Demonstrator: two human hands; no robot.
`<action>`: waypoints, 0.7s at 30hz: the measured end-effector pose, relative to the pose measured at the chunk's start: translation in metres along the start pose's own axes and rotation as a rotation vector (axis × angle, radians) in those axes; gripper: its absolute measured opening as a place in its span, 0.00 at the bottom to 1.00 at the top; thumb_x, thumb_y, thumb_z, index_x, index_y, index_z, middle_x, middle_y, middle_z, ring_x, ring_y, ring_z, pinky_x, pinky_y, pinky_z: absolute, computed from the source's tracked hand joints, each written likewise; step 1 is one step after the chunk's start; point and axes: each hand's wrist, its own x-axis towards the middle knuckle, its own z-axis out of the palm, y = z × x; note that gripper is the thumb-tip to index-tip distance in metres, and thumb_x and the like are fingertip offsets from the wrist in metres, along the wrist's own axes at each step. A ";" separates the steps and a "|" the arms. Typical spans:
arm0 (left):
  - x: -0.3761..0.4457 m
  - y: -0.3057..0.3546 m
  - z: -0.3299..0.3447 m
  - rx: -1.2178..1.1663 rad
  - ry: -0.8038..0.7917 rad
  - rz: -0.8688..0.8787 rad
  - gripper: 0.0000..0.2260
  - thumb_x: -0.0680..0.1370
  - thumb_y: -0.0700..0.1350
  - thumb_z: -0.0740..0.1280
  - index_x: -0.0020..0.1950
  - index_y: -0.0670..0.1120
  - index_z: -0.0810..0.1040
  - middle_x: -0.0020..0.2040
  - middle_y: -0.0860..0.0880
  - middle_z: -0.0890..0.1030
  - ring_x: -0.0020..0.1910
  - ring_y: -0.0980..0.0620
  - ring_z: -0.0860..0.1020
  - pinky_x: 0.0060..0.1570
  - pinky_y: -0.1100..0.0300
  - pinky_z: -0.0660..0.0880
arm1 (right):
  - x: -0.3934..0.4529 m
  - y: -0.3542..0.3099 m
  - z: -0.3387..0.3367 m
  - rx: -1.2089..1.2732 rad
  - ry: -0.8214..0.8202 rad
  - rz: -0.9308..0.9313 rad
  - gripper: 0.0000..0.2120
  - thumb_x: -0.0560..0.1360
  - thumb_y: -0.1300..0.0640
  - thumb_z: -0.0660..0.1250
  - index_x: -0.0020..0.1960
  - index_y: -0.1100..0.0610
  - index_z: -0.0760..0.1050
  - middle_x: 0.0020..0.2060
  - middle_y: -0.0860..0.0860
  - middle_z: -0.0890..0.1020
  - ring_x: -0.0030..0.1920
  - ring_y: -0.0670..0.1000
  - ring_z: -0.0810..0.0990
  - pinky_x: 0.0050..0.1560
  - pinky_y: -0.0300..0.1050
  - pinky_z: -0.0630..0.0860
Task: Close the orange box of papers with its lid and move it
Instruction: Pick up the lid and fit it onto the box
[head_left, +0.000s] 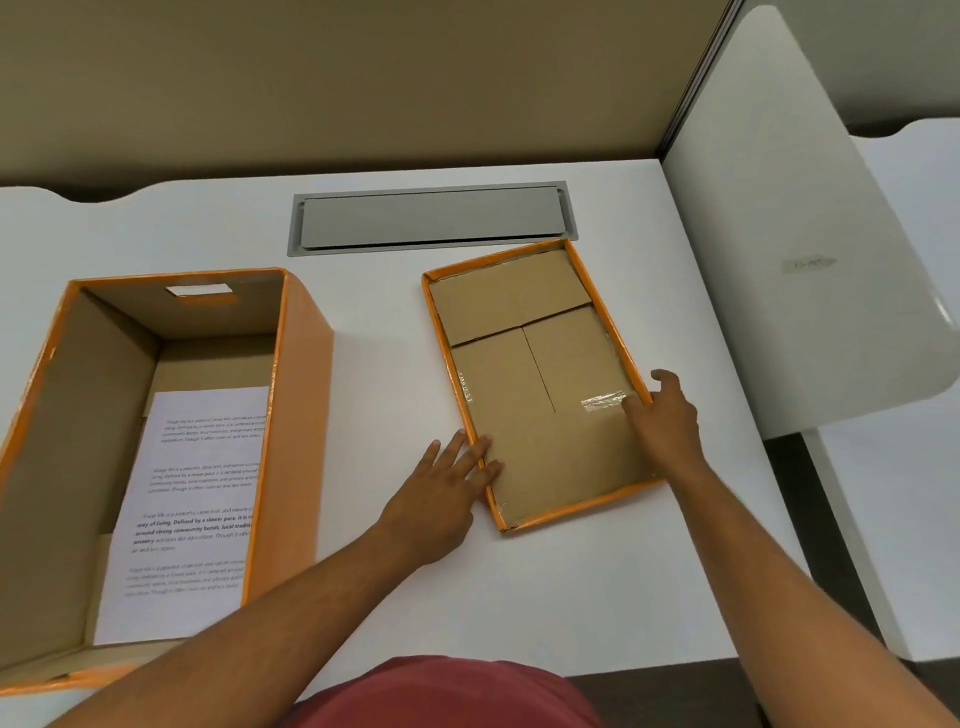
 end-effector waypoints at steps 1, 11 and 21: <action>-0.001 0.002 0.000 -0.021 -0.001 -0.011 0.32 0.84 0.43 0.58 0.86 0.52 0.51 0.87 0.46 0.42 0.86 0.40 0.40 0.81 0.48 0.37 | 0.000 -0.004 -0.002 0.028 -0.001 0.007 0.29 0.82 0.53 0.66 0.80 0.55 0.63 0.71 0.61 0.76 0.70 0.63 0.76 0.66 0.56 0.73; -0.017 0.000 -0.008 -0.161 0.081 -0.087 0.29 0.84 0.43 0.56 0.86 0.49 0.52 0.87 0.48 0.51 0.86 0.37 0.45 0.83 0.44 0.47 | -0.082 -0.083 -0.037 0.298 0.034 -0.268 0.13 0.75 0.49 0.69 0.59 0.45 0.83 0.42 0.43 0.83 0.41 0.43 0.83 0.38 0.38 0.76; -0.026 0.010 -0.074 -1.127 0.443 -0.425 0.17 0.88 0.45 0.55 0.75 0.50 0.75 0.72 0.46 0.80 0.69 0.47 0.79 0.68 0.48 0.77 | -0.155 -0.124 0.023 0.318 -0.151 -0.418 0.18 0.74 0.36 0.71 0.62 0.35 0.71 0.48 0.38 0.78 0.44 0.44 0.83 0.32 0.27 0.75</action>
